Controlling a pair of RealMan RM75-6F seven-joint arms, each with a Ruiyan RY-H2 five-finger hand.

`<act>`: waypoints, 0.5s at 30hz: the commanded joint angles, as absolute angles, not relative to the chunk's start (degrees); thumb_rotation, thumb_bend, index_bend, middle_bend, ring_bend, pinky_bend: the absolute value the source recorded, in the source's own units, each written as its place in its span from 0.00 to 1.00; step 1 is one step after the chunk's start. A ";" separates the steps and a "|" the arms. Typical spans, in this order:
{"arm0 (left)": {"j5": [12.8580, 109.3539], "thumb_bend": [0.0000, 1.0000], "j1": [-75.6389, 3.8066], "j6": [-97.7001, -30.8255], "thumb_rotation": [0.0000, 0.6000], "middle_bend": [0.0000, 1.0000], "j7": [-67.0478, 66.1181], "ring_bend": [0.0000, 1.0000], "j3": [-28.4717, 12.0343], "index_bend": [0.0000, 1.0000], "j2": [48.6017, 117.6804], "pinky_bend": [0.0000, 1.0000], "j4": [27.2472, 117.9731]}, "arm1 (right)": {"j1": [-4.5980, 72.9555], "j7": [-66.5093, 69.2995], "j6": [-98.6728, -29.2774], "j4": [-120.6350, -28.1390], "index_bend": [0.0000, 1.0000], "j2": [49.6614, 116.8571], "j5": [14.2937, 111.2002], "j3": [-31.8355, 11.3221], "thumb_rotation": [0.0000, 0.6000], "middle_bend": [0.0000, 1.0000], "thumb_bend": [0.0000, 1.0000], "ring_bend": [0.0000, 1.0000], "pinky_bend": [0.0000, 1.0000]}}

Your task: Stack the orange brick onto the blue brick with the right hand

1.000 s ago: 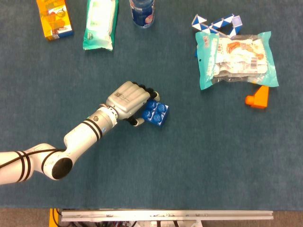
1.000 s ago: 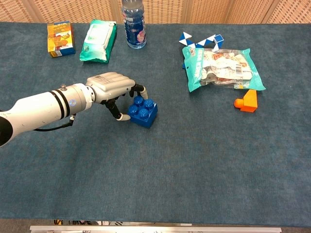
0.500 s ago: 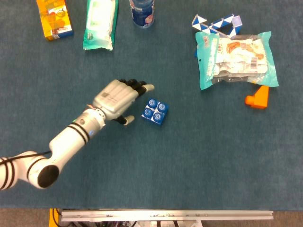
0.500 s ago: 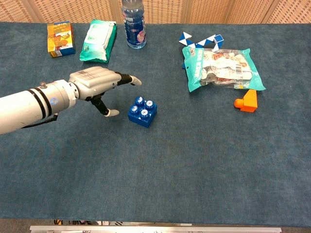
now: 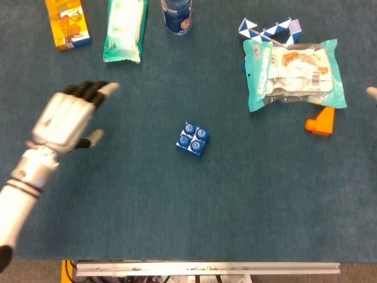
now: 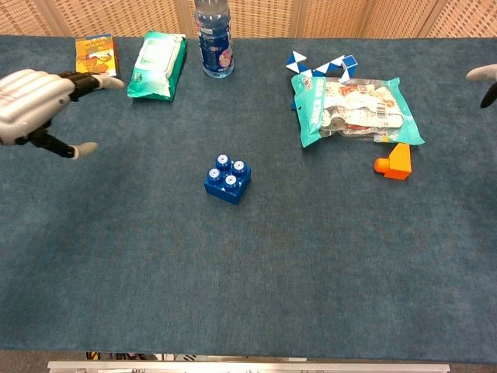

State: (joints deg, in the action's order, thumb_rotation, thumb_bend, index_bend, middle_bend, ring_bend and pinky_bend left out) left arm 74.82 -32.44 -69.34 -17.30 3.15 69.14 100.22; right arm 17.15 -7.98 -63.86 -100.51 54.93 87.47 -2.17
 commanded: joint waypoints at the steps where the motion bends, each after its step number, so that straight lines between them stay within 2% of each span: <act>1: 76.72 0.27 -29.12 -72.13 1.00 0.16 -15.33 0.16 4.91 0.11 66.29 0.27 101.33 | 19.51 -9.94 -60.72 -99.73 0.14 57.17 86.59 -2.18 1.00 0.35 0.15 0.19 0.29; 15: 82.01 0.27 -19.90 -78.34 1.00 0.16 -8.90 0.16 7.65 0.12 62.15 0.27 101.22 | 26.24 -13.13 -51.66 -93.35 0.14 65.43 80.99 -3.14 1.00 0.35 0.15 0.19 0.29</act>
State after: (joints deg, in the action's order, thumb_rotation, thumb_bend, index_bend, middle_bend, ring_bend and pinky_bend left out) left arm 81.77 -20.20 -78.15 -9.19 7.57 62.27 101.38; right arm 25.77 -12.80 -52.16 -93.91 64.86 81.51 -3.07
